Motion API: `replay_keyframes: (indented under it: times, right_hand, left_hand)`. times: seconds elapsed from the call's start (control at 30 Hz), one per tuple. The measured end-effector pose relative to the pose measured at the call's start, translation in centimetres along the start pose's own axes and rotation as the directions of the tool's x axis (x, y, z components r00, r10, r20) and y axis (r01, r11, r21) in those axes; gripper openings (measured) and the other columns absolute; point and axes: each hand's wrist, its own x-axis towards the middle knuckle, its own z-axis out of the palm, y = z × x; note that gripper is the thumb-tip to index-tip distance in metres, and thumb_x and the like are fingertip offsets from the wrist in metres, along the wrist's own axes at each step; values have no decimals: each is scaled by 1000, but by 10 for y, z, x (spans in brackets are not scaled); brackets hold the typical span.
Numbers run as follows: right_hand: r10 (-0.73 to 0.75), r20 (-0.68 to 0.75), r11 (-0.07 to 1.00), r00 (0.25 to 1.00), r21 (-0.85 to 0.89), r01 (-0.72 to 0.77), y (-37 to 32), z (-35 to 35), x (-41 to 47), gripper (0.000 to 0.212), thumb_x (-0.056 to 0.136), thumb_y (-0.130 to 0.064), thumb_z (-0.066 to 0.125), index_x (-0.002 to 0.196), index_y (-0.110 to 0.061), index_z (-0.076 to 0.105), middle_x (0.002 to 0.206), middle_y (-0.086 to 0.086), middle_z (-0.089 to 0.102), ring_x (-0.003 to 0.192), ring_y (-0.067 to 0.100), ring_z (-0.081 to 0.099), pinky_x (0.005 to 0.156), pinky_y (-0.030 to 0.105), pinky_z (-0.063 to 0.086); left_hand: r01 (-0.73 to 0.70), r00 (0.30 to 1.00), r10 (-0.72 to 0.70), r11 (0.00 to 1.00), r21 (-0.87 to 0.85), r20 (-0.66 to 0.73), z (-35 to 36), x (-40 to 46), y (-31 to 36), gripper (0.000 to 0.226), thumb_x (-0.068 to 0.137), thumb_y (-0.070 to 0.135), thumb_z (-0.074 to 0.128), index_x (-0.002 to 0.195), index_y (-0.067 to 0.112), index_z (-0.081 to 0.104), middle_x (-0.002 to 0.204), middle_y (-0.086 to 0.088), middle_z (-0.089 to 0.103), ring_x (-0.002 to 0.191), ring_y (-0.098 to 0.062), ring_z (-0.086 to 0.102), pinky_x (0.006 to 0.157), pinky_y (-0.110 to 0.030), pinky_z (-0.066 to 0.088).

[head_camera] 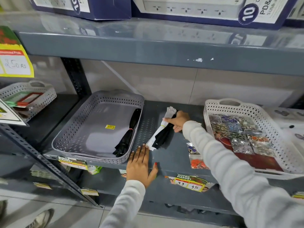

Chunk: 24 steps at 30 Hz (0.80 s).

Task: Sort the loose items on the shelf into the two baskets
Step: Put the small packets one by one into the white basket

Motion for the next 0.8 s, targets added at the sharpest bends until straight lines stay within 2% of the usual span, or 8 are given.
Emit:
replay_keyframes:
  times: [0.03, 0.1, 0.17, 0.3, 0.4, 0.57, 0.67, 0.8]
  right_hand:
    - [8, 16, 1000, 1000, 27, -9, -2, 6, 0, 40, 72, -40, 78, 80, -8, 54, 76, 10, 59, 54, 26, 60, 43, 29, 53]
    - [16, 6, 1000, 1000, 26, -16, -6, 16, 5, 58, 71, -32, 81, 116, -5, 56, 110, 12, 58, 78, 30, 67, 46, 31, 56]
    - [31, -29, 999, 999, 45, -30, -10, 25, 14, 65, 69, -26, 82, 125, -6, 54, 127, 10, 57, 101, 31, 66, 50, 30, 59]
    - [4, -76, 1000, 997, 14, -3, -25, 35, 32, 63, 69, -26, 80, 122, -5, 54, 129, 15, 58, 115, 33, 60, 91, 43, 56]
    - [-34, -92, 999, 995, -29, 31, -40, 43, 45, 61, 71, -24, 78, 123, -3, 53, 129, 17, 57, 116, 36, 58, 93, 45, 55]
    - [-77, -103, 990, 992, -126, 64, -51, 50, 54, 58, 76, -25, 75, 124, -2, 52, 132, 18, 55, 120, 37, 55, 97, 41, 51]
    - [-85, -92, 989, 992, -129, 73, -48, 49, 53, 65, 76, -34, 75, 128, -3, 50, 133, 17, 55, 121, 37, 54, 98, 42, 50]
    - [-151, -67, 976, 986, -167, 138, -41, 32, 38, 76, 79, -50, 65, 137, -9, 39, 130, 17, 58, 111, 40, 61, 92, 48, 54]
  left_hand:
    - [-2, 1000, 2, 1000, 1, 1, 0, 0, 0, 68, 77, 52, 36, 121, 7, 63, 122, -8, 67, 110, -22, 65, 99, -33, 28]
    - [-9, 1000, 9, 1000, -1, 7, 0, 0, -1, 68, 77, 52, 37, 121, 7, 63, 122, -9, 67, 110, -23, 65, 100, -33, 28]
    - [-12, 1000, 12, 1000, -2, 22, 0, 1, -1, 69, 76, 52, 37, 121, 6, 63, 122, -9, 67, 110, -23, 65, 100, -33, 27]
    - [2, 997, 0, 1000, -28, 82, -3, 2, 0, 69, 86, 54, 28, 120, 6, 64, 120, -8, 68, 109, -22, 66, 102, -32, 26]
    - [26, 992, -20, 999, -44, 126, -2, 5, -2, 82, 91, 56, 5, 121, 6, 63, 124, -8, 66, 113, -22, 64, 109, -31, 14]
    - [20, 984, -8, 998, -65, 176, -2, 5, -3, 83, 90, 56, 4, 122, 6, 62, 125, -8, 65, 114, -22, 63, 112, -27, 4]
    - [3, 988, 6, 999, -54, 155, 0, 5, -5, 71, 90, 53, 20, 122, 6, 62, 125, -8, 65, 114, -22, 63, 113, -26, 2]
    - [-10, 995, 14, 999, -45, 98, 3, 5, -3, 71, 74, 53, 39, 123, 6, 62, 126, -9, 64, 115, -23, 63, 110, -29, 14]
